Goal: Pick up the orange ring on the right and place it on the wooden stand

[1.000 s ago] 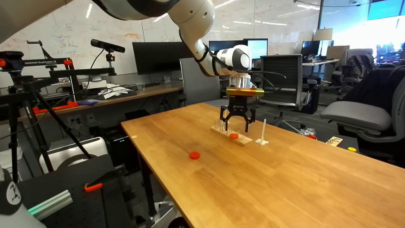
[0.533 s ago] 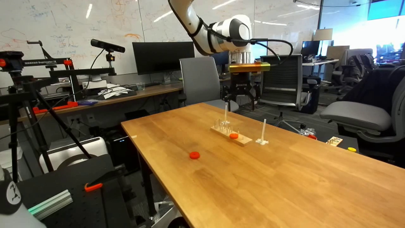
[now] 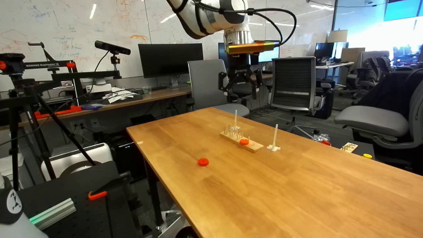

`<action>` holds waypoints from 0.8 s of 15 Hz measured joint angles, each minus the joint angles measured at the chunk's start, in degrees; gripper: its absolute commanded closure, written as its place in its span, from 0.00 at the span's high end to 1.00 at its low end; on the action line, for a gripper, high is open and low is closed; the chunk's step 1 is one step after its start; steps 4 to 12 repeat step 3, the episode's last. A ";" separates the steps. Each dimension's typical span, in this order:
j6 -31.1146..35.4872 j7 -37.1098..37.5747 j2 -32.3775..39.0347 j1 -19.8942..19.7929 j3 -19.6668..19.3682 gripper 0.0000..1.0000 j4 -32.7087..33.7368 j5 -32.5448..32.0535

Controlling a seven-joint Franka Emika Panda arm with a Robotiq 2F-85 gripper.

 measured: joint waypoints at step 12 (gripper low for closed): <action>0.50 -0.40 -1.55 -0.10 0.03 1.00 -2.18 0.00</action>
